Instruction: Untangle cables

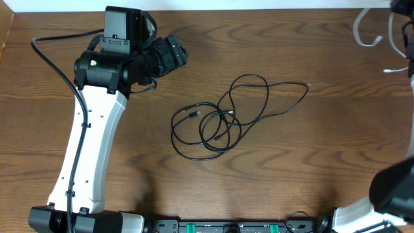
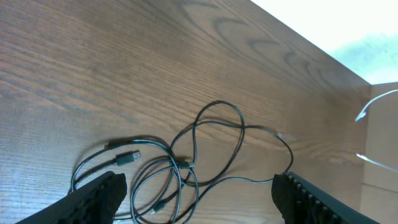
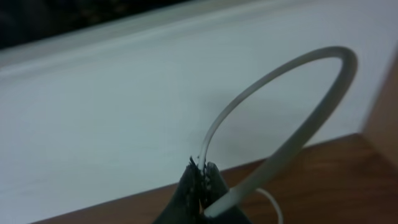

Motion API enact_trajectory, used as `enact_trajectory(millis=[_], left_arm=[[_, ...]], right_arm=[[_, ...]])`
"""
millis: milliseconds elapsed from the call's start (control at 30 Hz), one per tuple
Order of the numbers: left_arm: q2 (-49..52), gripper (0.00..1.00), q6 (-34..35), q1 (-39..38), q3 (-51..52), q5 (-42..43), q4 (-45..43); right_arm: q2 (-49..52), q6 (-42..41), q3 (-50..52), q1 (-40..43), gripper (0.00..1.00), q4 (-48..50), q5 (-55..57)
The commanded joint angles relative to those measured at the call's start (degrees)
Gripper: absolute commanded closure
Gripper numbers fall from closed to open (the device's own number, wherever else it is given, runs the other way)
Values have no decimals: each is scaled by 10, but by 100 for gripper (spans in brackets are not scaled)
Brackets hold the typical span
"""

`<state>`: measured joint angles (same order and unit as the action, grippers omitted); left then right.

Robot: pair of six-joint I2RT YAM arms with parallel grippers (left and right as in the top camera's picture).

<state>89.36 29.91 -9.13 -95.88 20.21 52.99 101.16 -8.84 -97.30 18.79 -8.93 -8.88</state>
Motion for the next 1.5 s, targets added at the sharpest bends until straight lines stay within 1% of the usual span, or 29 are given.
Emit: enact_trajectory(millis=[0,200,333,567,700,733,767,833,867,933,1100,1333,1467], left_arm=[[0,20,-9,-1,-6,-8,4],[0,20,-9,-1,-6,-8,3],[0,20,-9,-1,-6,-8,3],[0,20,-9,-1,-6,-8,4],[0,20,-9,-1,-6,-8,3],[0,20,-9,-1,-6,-8,3],[0,20,-9,-1,-6,-8,3],[0,20,-9,-1,-6,-8,3],[0,20,-9,-1,-6,-8,3],[0,20,-9,-1,-6,-8,3],[0,20,-9,-1,-6,-8,3],[0,20,-10,-1,-6,-8,3],[0,20,-10,-1,-6,-8,3]], right_arm=[[39,31,-7,38,99,31,37],[96,31,-7,97,99,111,58],[128,1,-7,124,99,144,92],[197,-2,-7,163,99,156,127],[230,-32,-7,182,98,155,132],[237,-43,-7,186,91,154,132],[241,-57,-7,190,79,153,132],[246,-75,-7,196,44,151,132],[246,-75,-7,198,33,148,130],[246,-75,-7,200,2,147,130],[238,-74,-7,202,1,123,114],[186,-72,-7,196,1,85,-21],[128,-72,-7,188,1,43,-60]])
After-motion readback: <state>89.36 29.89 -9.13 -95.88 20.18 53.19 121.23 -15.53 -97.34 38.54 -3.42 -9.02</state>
